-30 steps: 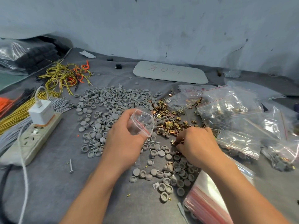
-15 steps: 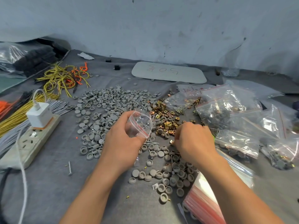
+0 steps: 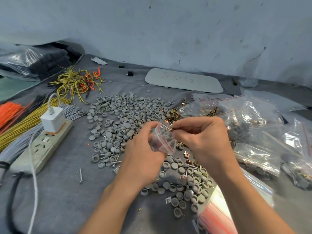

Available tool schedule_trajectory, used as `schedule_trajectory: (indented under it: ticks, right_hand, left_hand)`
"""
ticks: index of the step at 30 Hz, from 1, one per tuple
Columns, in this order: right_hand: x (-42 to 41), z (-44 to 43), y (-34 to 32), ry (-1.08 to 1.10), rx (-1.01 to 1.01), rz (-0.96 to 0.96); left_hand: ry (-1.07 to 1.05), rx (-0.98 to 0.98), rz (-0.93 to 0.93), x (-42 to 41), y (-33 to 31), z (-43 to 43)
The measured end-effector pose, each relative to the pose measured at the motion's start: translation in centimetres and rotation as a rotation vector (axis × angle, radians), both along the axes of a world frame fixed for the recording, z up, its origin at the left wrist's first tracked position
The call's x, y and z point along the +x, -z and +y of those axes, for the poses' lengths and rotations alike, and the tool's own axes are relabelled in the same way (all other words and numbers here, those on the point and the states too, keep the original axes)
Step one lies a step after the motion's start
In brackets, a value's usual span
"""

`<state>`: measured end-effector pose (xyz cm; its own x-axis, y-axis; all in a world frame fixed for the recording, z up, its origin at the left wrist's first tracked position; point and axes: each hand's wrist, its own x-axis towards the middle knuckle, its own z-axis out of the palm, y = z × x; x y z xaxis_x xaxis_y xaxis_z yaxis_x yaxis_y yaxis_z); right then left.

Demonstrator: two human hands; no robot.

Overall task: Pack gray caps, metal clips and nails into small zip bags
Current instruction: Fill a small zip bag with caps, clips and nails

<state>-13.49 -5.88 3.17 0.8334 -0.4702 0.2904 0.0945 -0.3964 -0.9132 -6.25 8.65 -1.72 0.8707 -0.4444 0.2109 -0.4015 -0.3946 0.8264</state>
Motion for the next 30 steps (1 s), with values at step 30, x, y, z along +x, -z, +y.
schedule_trajectory:
  ticks: [30]
  right_hand:
    - [0.3,-0.4,1.5,0.083,0.317,0.054]
  left_hand:
    - [0.036,-0.475,0.357,1.2,-1.6,1.1]
